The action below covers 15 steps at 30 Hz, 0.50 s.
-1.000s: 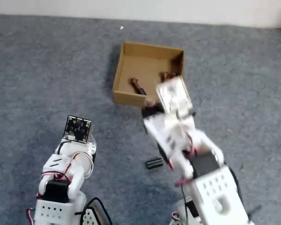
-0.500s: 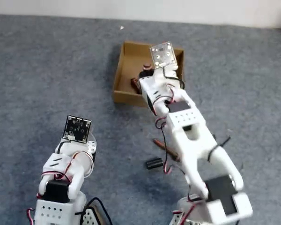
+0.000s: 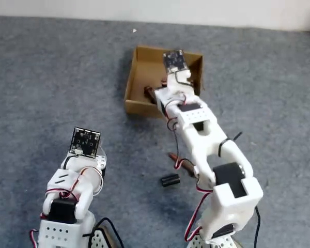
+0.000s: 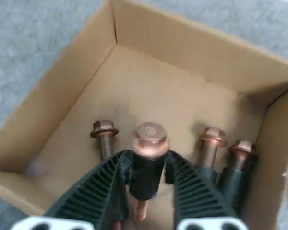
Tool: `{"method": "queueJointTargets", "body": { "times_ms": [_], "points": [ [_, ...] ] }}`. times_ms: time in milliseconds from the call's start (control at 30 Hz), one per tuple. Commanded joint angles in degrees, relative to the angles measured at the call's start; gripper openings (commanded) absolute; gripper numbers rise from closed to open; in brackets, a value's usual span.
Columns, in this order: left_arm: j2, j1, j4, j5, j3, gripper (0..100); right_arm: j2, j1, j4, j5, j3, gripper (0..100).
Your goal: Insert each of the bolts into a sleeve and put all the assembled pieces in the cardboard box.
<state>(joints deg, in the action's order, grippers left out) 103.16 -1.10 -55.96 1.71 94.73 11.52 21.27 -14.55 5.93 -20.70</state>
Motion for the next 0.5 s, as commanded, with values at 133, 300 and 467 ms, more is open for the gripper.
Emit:
{"method": "queueJointTargets", "body": {
  "times_ms": [133,300,467],
  "points": [
    [0.6,0.8,1.3,1.1,-0.3,5,-4.6,-0.7,-16.7,0.4,10.9,13.5],
    [0.7,4.4,1.5,0.8,-0.5,5,-12.3,-0.5,-30.4,0.4,11.5,13.5],
    [0.7,4.9,1.5,0.8,-0.5,5,-18.5,-0.5,-46.5,0.4,11.4,13.5]
  ]
}}
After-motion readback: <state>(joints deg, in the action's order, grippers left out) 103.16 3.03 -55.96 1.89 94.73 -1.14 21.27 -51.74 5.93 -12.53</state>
